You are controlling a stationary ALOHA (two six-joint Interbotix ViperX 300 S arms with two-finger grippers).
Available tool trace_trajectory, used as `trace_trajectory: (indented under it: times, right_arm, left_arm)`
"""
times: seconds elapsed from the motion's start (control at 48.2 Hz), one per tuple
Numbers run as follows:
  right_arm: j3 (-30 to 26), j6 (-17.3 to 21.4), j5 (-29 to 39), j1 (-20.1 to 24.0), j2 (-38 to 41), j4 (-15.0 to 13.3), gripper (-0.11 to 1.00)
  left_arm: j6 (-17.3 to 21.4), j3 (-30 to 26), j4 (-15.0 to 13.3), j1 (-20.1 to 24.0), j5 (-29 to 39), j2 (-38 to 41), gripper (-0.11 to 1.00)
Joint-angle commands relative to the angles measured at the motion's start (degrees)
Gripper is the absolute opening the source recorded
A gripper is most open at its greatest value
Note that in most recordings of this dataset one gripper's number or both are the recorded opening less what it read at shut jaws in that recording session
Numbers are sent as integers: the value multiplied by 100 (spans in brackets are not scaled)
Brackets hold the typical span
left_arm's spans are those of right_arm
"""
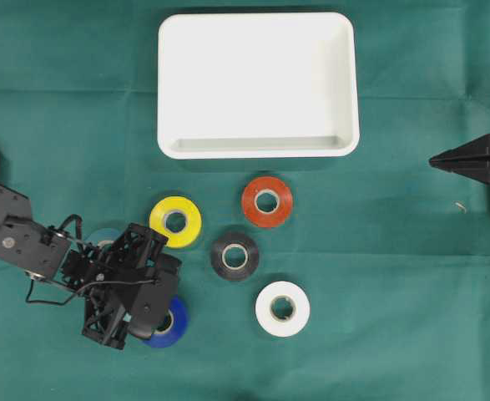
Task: Put the tape into the white case with the left arm.
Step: 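Lower the left gripper and grasp the blue tape roll, then carry the blue tape with the left gripper into the white tray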
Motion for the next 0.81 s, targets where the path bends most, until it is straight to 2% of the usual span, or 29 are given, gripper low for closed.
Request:
trace_trajectory:
  times: [0.0,0.27,0.498,0.789]
  right_arm:
    - [-62,9,-53,-9,18,0,-9]
    - [-62,9,-53,-9,18,0,-9]
    - [-62,9,-53,-9,18,0,-9]
    - [-62,9,-53,-9,18,0,-9]
  left_arm:
    - [0,-149,0,-26,18,-396,24]
    - [9,-158,0,-35,325,-923,24]
    - [18,-211,0,79,334,-932,24]
    - [53,-237,0,861,325,-896,24]
